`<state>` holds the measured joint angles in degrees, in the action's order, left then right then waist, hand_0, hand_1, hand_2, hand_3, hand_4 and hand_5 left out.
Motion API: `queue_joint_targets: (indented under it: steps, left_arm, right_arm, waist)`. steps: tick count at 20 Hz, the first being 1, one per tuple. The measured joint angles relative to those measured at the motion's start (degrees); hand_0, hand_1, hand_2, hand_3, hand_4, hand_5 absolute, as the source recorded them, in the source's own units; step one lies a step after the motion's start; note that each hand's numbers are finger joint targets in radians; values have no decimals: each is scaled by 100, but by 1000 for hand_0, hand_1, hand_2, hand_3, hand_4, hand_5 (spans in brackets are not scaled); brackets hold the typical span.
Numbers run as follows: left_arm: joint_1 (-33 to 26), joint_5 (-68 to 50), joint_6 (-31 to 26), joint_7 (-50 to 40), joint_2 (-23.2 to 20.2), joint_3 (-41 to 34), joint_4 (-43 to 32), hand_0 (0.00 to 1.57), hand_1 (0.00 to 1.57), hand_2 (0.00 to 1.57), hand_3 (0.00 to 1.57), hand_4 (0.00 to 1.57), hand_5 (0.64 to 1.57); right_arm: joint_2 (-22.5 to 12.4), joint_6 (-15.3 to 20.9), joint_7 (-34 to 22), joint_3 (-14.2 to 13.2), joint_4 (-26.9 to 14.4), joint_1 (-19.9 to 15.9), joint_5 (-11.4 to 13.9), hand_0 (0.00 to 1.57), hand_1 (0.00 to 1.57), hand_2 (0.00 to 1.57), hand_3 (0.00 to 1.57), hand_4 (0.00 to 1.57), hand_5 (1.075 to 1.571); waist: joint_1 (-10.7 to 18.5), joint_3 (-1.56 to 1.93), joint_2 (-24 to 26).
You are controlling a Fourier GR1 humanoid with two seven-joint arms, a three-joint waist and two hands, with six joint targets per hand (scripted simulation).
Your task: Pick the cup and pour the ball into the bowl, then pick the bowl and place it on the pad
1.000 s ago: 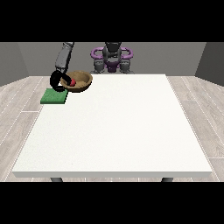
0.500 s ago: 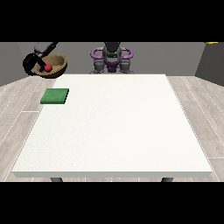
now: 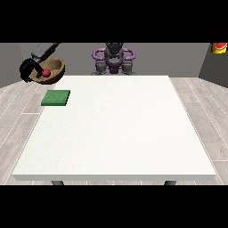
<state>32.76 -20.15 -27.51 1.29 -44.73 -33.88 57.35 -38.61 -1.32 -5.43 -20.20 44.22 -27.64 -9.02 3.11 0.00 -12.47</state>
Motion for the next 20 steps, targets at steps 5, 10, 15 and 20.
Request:
queue_joint_targets:
  steps: [5,10,15,20]
  left_arm:
    - [-77,37,102,194,114,82,134,0,0,0,0,1205,1555]
    - [-114,-17,95,149,29,107,111,0,0,0,0,1199,1559]
    - [-68,-140,76,38,-85,91,221,0,0,0,0,1192,1563]
    - [-62,-231,24,69,-216,30,91,0,0,0,0,1190,1562]
  right_arm:
    - [376,163,332,-63,-329,-100,-46,1571,1571,1571,537,1017,1571]
    - [382,76,305,-160,-623,-280,-146,1571,1571,1571,738,905,1569]
    - [177,224,292,-388,-989,-369,-225,1571,1571,1571,1087,0,1550]
    - [101,537,457,-465,-1085,-459,-180,1487,1487,1398,802,0,1544]
  waist:
    - [83,3,-144]
    - [87,4,-65]
    - [120,5,-135]
    - [84,3,-197]
